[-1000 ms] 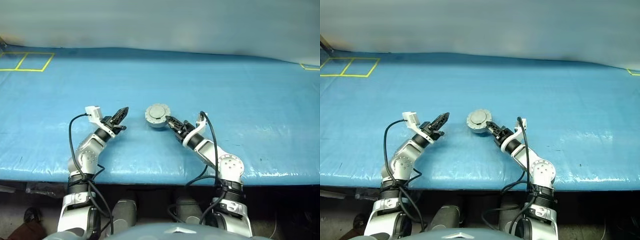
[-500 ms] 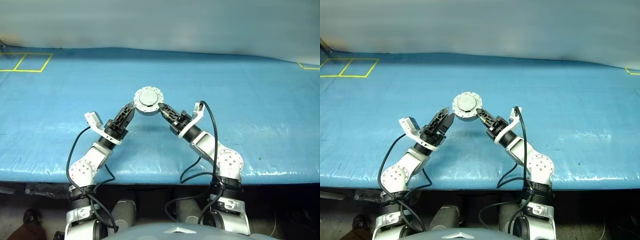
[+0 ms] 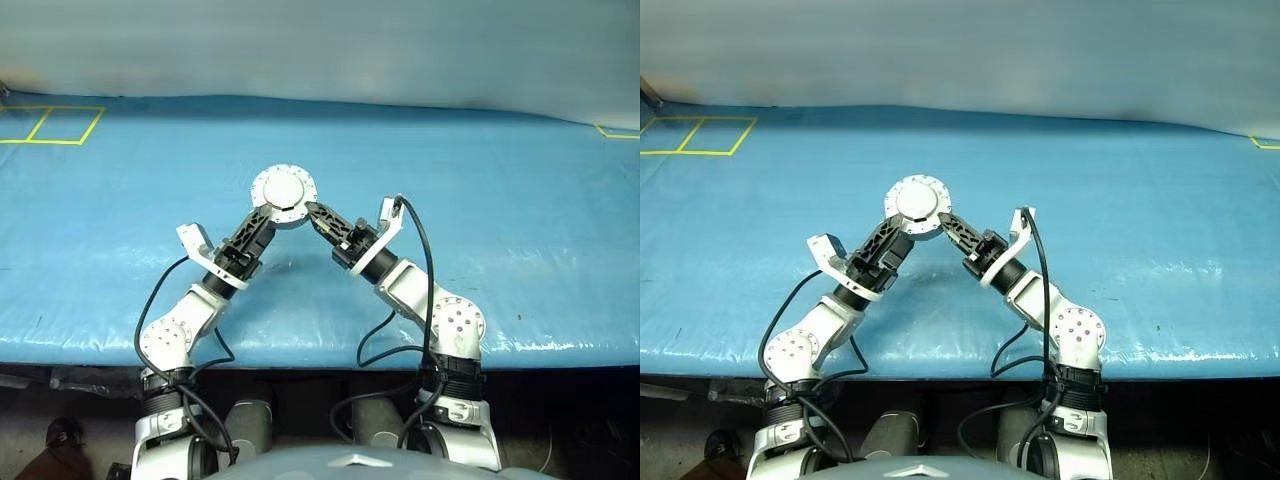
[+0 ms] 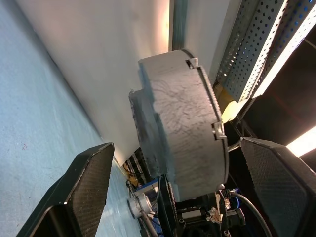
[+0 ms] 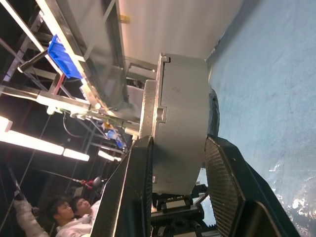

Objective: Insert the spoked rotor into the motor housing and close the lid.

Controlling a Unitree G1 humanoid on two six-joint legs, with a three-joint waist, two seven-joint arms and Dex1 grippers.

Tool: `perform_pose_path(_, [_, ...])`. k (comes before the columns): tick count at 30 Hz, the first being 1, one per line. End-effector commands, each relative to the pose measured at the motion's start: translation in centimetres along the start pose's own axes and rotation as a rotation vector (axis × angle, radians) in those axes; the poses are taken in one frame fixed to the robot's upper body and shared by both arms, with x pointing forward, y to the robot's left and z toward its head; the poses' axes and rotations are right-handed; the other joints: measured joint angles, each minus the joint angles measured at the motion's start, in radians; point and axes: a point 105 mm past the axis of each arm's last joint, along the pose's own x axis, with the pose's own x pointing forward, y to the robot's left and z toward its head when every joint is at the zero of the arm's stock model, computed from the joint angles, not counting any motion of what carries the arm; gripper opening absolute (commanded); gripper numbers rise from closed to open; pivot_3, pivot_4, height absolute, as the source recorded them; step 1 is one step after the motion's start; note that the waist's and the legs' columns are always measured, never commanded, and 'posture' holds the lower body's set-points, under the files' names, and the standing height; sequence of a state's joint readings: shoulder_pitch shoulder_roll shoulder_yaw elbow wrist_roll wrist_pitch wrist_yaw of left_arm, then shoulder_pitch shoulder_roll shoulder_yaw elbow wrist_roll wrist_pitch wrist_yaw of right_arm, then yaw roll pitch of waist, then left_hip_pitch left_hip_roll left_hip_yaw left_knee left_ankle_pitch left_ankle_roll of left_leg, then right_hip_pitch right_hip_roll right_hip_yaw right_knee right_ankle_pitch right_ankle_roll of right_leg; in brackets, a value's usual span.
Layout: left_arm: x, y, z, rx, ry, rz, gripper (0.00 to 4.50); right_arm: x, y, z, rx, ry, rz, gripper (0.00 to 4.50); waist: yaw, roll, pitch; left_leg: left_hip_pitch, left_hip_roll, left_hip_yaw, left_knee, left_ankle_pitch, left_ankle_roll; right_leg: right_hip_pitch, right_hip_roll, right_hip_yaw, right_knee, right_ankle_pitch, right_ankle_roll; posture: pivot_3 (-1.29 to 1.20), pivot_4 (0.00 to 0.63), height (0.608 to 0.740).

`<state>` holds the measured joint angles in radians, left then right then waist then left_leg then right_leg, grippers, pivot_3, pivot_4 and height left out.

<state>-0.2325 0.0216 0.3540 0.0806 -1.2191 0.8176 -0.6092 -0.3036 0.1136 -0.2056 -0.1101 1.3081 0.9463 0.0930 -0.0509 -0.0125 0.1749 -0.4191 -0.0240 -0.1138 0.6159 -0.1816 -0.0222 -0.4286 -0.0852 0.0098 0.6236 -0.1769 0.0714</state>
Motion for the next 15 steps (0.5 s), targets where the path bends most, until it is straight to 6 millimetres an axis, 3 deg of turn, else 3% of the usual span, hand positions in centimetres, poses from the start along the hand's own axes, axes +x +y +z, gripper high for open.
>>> perform_pose_path(1, [1.2, -0.7, 0.3, 0.0, -0.016, -0.047, 4.46, 0.4, 3.3, -1.1, -0.016, 0.033, 0.166, 1.19, 0.001, 0.0, 0.0, 0.0, 0.0, 0.0, 0.0, 0.0, 0.0, 0.0, 0.0, 0.0, 0.0, 0.0, 0.0, 0.0, 0.15, 0.74])
perform_pose_path(7, [2.1, -0.7, -0.1, 0.031, -0.009, -0.053, 4.46, 0.5, 3.3, -2.5, -0.028, 0.09, 0.169, 1.19, 0.002, 0.0, 0.0, 0.0, 0.0, 0.0, 0.0, 0.0, 0.0, 0.0, 0.0, 0.0, 0.0, 0.0, 0.0, 0.0, 0.15, 0.74])
perform_pose_path(10, [1.9, -0.8, -0.4, 0.029, 0.001, -0.068, 3.84, 0.5, 3.1, -2.3, -0.032, 0.077, 0.158, 1.19, 0.002, 0.0, 0.0, 0.0, 0.0, 0.0, 0.0, 0.0, 0.0, 0.0, 0.0, 0.0, -0.001, 0.0, 0.0, 0.0, 0.15, 0.74])
perform_pose_path(13, [1.7, -0.5, -0.3, 0.028, -0.004, -0.054, 2.92, 0.5, 2.9, -2.0, -0.041, 0.065, 0.145, 1.19, 0.001, 0.0, 0.0, 0.0, 0.0, 0.0, 0.0, 0.0, 0.0, 0.0, 0.0, 0.0, -0.001, 0.0, 0.0, 0.0, 0.15, 0.74])
perform_pose_path(15, [1.5, -0.2, -0.3, 0.024, -0.009, -0.038, 2.87, 0.5, 2.8, -1.9, -0.049, 0.059, 0.136, 1.19, 0.002, 0.0, 0.0, 0.0, 0.0, 0.0, 0.0, 0.0, 0.0, 0.0, 0.0, 0.0, -0.001, 0.0, 0.0, 0.0, 0.15, 0.74])
